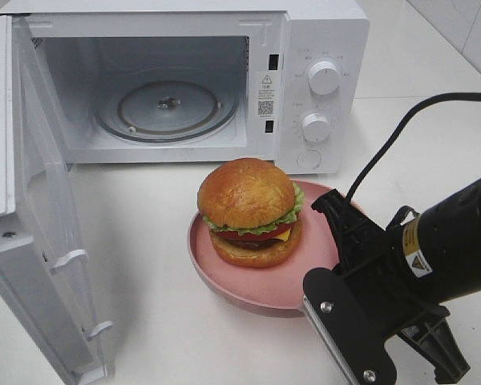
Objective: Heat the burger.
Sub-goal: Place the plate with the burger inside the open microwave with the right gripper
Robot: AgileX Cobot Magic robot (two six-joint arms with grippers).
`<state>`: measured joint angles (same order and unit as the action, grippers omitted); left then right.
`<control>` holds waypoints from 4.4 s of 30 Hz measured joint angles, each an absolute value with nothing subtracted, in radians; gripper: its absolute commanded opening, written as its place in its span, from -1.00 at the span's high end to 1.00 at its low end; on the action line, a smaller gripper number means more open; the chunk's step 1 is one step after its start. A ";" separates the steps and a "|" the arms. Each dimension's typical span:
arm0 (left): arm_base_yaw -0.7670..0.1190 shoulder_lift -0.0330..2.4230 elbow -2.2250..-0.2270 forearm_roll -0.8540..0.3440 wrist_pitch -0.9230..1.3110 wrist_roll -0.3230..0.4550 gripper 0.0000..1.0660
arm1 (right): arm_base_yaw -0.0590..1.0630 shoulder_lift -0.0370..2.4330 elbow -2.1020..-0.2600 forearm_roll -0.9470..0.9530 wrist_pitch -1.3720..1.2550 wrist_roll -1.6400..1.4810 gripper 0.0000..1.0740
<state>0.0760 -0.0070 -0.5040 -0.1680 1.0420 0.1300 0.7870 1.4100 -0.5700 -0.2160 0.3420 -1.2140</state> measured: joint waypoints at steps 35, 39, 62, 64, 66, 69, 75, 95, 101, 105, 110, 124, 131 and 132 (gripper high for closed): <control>0.076 -0.007 -0.504 -0.168 1.042 0.130 -0.87 | 0.762 1.564 -0.749 -0.182 0.199 -1.274 1.00; 0.076 -0.007 -0.504 -0.168 1.042 0.130 -0.87 | 0.762 1.601 -0.789 -0.192 0.195 -1.253 1.00; 0.076 -0.007 -0.504 -0.168 1.042 0.130 -0.87 | 0.762 1.752 -0.991 -0.321 0.197 -1.166 1.00; 0.076 -0.007 -0.504 -0.168 1.042 0.130 -0.87 | 0.762 1.776 -1.020 -0.340 0.202 -1.151 1.00; 0.076 -0.007 -0.504 -0.168 1.042 0.130 -0.87 | 0.762 1.792 -1.041 -0.346 0.215 -1.150 1.00; 0.076 -0.007 -0.504 -0.168 1.042 0.130 -0.87 | 0.762 1.817 -1.068 -0.347 0.237 -1.150 1.00; 0.076 -0.007 -0.504 -0.168 1.042 0.130 -0.87 | 0.762 1.862 -1.117 -0.347 0.252 -1.146 1.00; 0.076 -0.007 -0.504 -0.168 1.042 0.130 -0.87 | 0.762 2.015 -1.366 -0.347 0.355 -1.098 1.00; 0.076 -0.007 -0.504 -0.168 1.042 0.130 -0.87 | 0.762 2.044 -1.421 -0.348 0.356 -1.090 1.00; 0.076 -0.007 -0.504 -0.168 1.042 0.130 -0.87 | 0.762 2.090 -1.502 -0.347 0.391 -1.044 1.00; 0.076 -0.007 -0.504 -0.168 1.042 0.130 -0.87 | 0.762 2.128 -1.558 -0.355 0.408 -1.022 1.00; 0.076 -0.007 -0.504 -0.168 1.042 0.130 -0.87 | 0.738 2.193 -1.651 -0.364 0.444 -1.020 1.00; 0.076 -0.007 -0.504 -0.168 1.042 0.130 -0.87 | 0.726 2.225 -1.687 -0.366 0.450 -1.020 1.00; 0.076 -0.007 -0.504 -0.168 1.042 0.130 -0.87 | 0.726 2.225 -1.687 -0.366 0.450 -1.020 1.00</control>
